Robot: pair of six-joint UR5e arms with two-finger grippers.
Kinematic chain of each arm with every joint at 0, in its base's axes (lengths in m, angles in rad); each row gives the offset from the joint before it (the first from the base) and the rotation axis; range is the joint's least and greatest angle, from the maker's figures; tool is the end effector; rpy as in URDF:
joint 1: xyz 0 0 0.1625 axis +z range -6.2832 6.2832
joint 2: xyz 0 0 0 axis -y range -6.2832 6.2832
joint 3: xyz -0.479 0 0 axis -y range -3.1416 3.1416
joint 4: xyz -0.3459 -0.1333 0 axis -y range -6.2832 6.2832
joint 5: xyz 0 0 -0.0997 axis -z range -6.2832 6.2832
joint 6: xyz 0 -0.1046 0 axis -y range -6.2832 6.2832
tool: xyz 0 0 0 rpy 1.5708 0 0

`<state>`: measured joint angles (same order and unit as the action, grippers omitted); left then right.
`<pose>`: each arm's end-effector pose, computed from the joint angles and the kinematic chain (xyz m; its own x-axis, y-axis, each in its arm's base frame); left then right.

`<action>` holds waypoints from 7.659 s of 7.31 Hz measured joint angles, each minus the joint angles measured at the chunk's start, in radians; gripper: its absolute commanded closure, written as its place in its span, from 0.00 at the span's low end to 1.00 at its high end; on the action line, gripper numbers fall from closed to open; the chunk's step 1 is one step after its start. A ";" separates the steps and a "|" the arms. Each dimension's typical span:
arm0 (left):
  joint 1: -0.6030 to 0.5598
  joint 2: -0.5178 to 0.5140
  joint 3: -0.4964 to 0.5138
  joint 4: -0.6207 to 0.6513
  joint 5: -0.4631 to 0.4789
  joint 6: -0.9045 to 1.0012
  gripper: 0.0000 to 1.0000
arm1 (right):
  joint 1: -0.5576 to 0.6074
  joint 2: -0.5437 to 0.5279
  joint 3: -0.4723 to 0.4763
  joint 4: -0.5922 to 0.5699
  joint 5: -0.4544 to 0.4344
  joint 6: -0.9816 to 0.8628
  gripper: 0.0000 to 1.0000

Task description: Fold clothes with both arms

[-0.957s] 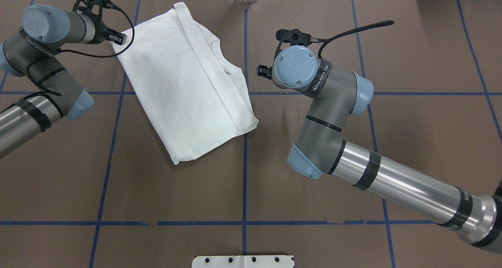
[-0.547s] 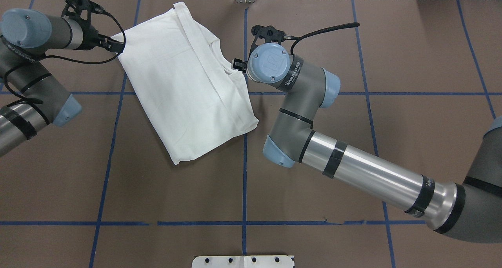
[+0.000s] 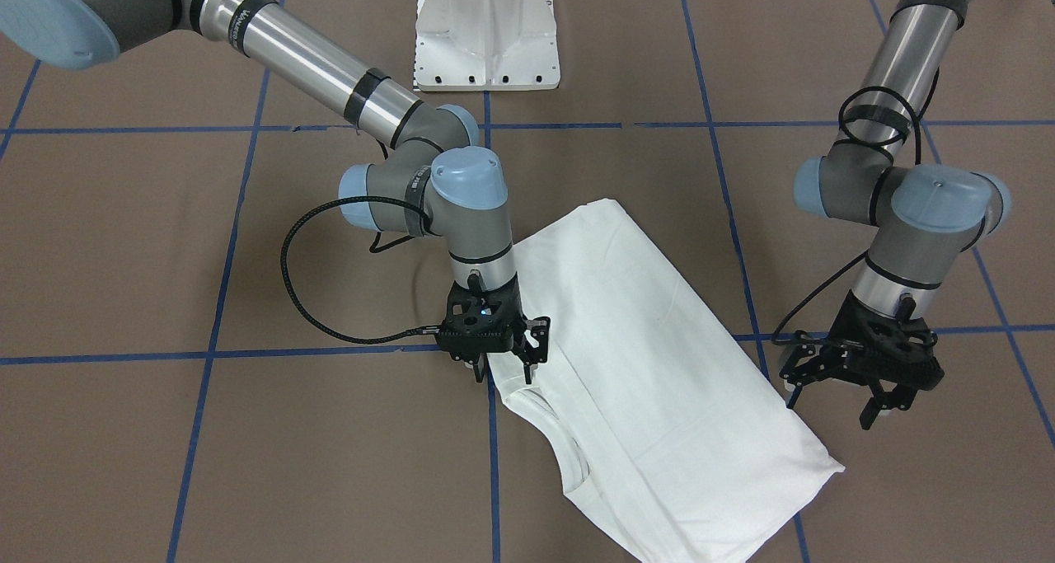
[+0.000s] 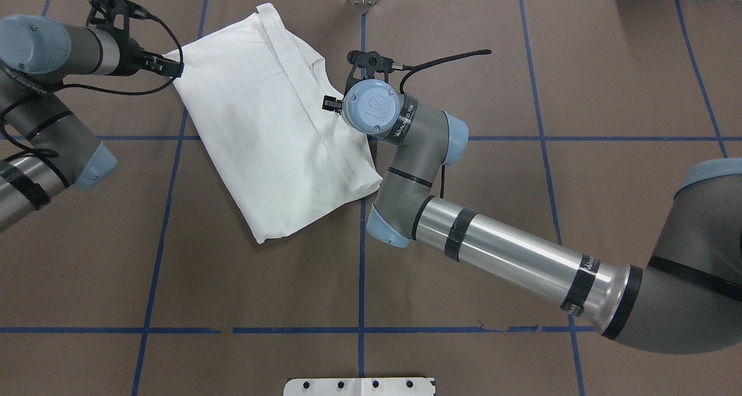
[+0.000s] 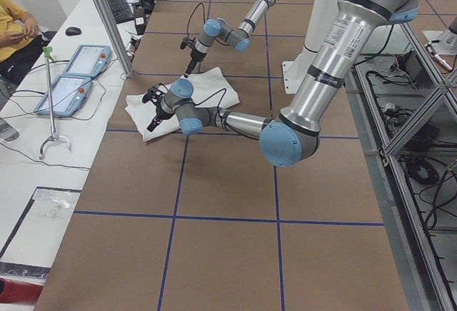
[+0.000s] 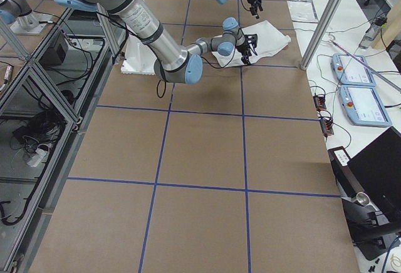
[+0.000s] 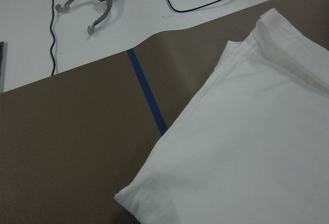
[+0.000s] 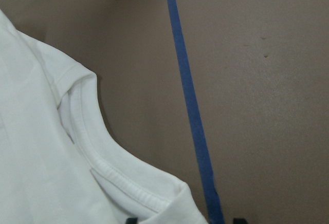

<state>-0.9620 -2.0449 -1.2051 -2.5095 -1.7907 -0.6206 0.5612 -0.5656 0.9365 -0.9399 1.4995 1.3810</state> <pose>0.3101 -0.6381 0.5160 0.7297 0.3415 -0.5923 0.1701 0.7484 0.6411 -0.6603 -0.5813 0.2661 0.5577 0.1283 0.8201 -0.4852 0.8520 0.1966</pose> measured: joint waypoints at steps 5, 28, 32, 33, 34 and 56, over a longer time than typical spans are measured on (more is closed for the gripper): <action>0.001 0.010 -0.002 -0.001 0.000 -0.002 0.00 | -0.008 0.000 -0.005 -0.004 -0.006 -0.014 0.70; 0.005 0.057 -0.094 0.002 -0.117 -0.011 0.00 | -0.165 -0.277 0.702 -0.684 -0.029 -0.079 0.00; 0.005 0.069 -0.102 0.001 -0.124 -0.014 0.00 | -0.197 -0.202 0.585 -0.753 0.008 -0.138 0.00; 0.006 0.072 -0.102 0.000 -0.124 -0.014 0.00 | -0.202 -0.200 0.580 -0.760 0.009 -0.140 0.00; 0.007 0.074 -0.102 0.000 -0.123 -0.014 0.00 | -0.207 -0.199 0.582 -0.776 0.011 -0.141 0.00; 0.008 0.075 -0.102 -0.002 -0.124 -0.013 0.00 | -0.255 -0.358 0.853 -0.801 0.000 -0.156 0.06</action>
<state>-0.9541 -1.9696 -1.3071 -2.5111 -1.9144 -0.6336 0.3066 -0.9237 1.7895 -1.7407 1.4993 1.2253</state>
